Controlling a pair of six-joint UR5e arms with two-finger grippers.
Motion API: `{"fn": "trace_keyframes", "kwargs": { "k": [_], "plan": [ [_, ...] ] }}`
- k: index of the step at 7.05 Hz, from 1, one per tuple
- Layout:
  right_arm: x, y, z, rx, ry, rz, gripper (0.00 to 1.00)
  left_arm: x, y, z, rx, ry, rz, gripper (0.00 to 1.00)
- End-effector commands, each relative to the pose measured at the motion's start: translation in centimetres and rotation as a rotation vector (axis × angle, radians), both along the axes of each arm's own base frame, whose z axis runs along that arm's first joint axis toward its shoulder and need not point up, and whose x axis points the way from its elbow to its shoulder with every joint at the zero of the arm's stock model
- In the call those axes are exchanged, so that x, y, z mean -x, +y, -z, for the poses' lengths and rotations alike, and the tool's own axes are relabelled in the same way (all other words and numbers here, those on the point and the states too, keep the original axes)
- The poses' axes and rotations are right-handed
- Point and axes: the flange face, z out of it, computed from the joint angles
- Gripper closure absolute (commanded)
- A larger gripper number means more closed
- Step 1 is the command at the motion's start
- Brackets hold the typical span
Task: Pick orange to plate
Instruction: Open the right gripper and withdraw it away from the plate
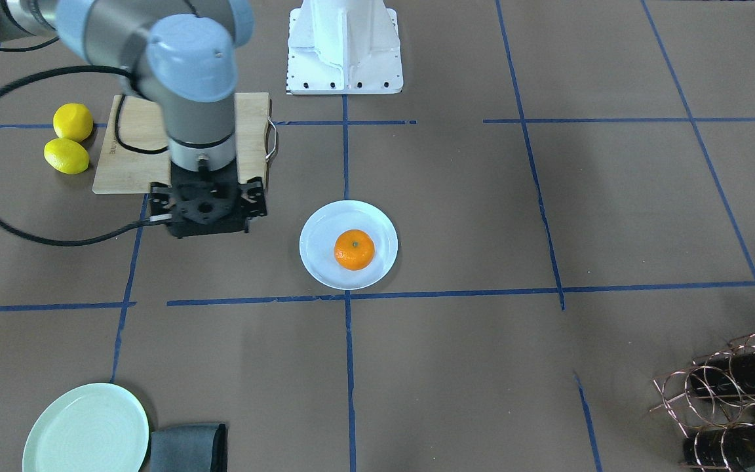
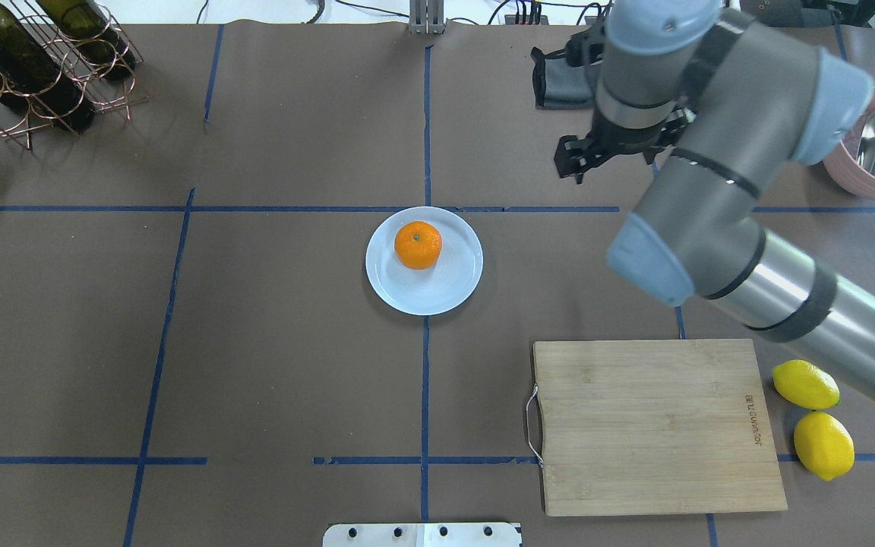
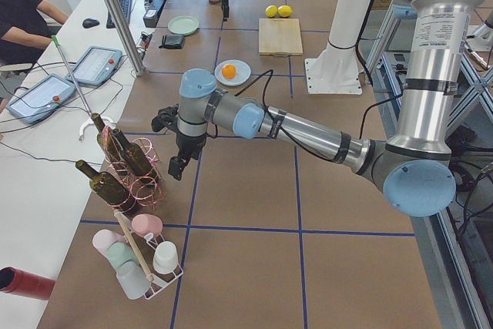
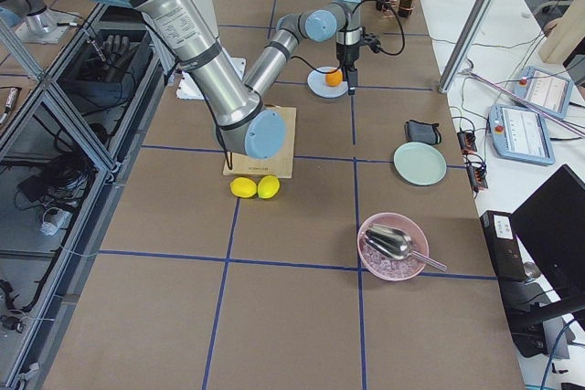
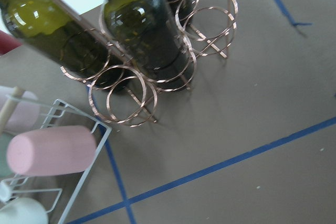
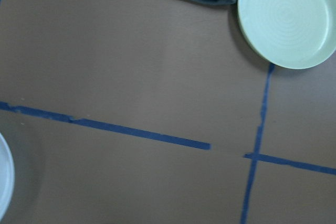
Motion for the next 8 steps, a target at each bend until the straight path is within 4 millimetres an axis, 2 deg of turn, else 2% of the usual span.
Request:
{"fn": "trace_keyframes", "kwargs": {
  "k": [1, 2, 4, 5, 6, 7, 8],
  "plan": [
    [-11.5, -1.3, -8.3, 0.047, -0.024, 0.059, 0.0, 2.3, 2.0, -3.6, 0.079, 0.101, 0.002, 0.0],
    [-15.5, -1.8, -10.7, 0.047, -0.036, 0.086, 0.0, 2.0, 2.5, -4.2, 0.099, 0.136, 0.002, 0.0],
    [-27.3, -0.5, -20.0, 0.043, -0.059, 0.168, 0.0, 2.0, 2.6, -7.2, 0.144, 0.129, -0.005, 0.0],
    [-32.0, 0.7, -23.2, 0.055, -0.092, 0.16, 0.0, 2.1, 2.8, -7.1, 0.147, 0.136, -0.005, 0.0],
    [-34.3, 2.1, -26.8, 0.115, -0.143, 0.133, 0.0, 2.2, 3.5, -7.4, 0.152, 0.136, -0.008, 0.0],
    [-36.7, 2.6, -30.4, 0.091, -0.147, 0.178, 0.0, 2.5, 3.7, -8.1, 0.173, 0.136, -0.003, 0.0],
    [-37.9, 2.4, -32.0, 0.067, -0.159, 0.169, 0.0, 2.5, 3.7, -8.4, 0.18, 0.133, -0.001, 0.0]
  ]
}}
